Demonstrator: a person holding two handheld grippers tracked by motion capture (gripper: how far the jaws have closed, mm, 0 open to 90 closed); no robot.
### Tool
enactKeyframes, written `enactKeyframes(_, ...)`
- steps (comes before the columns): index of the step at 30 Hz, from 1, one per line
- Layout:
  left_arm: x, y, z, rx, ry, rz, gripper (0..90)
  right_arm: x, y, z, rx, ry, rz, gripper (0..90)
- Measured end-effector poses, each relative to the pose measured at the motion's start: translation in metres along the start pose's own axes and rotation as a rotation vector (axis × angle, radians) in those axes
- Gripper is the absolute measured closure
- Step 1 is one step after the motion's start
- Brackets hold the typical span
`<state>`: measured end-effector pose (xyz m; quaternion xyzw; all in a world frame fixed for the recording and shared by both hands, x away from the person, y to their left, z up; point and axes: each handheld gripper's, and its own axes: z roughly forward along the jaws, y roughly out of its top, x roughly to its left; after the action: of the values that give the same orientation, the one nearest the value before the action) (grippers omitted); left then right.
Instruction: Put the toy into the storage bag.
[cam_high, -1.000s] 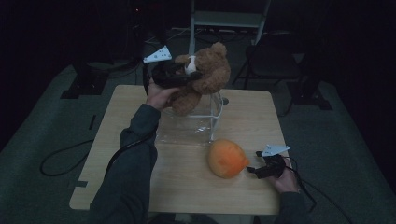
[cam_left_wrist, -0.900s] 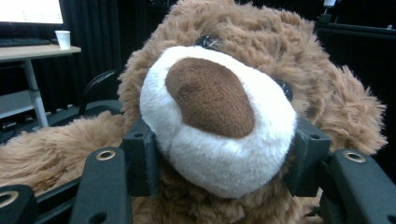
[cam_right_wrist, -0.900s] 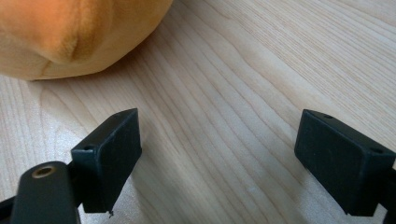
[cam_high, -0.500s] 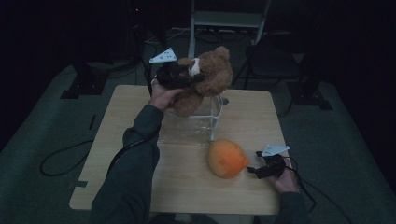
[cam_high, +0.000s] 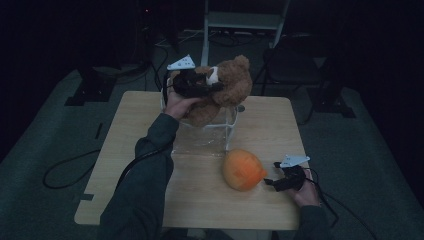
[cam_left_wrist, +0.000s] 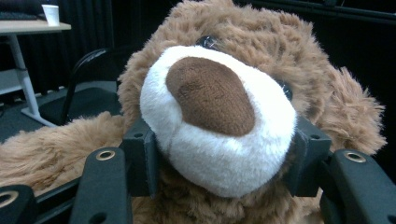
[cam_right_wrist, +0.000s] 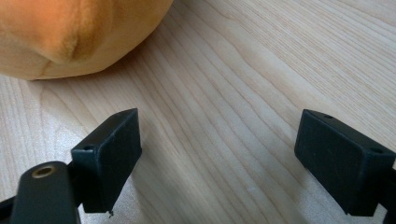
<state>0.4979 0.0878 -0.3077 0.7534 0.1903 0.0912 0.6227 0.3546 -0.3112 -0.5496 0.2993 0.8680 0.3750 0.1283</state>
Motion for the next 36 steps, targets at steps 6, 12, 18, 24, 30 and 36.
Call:
enactKeyframes(6,0.001,-0.003,0.004,0.011,-0.002,-0.011,40.8,0.0,0.0,0.0,0.0,0.0,0.0,13.9)
enactKeyframes(12,0.002,-0.006,0.007,0.02,0.002,-0.015,40.7,0.0,0.0,0.0,0.0,0.0,0.0,13.9)
enactKeyframes(18,0.003,-0.007,0.008,0.026,0.002,-0.016,40.7,0.0,0.0,0.0,0.0,0.001,0.0,13.9)
enactKeyframes(24,0.003,-0.009,0.01,0.043,0.004,-0.019,40.7,0.0,0.0,0.0,0.001,0.001,0.001,13.9)
enactKeyframes(30,0.004,-0.011,0.012,0.052,0.003,-0.024,40.6,0.0,0.0,0.0,0.001,0.001,0.001,13.9)
enactKeyframes(36,0.004,-0.013,0.014,0.062,0.002,-0.023,40.6,0.0,0.0,0.0,0.001,0.001,0.001,13.9)
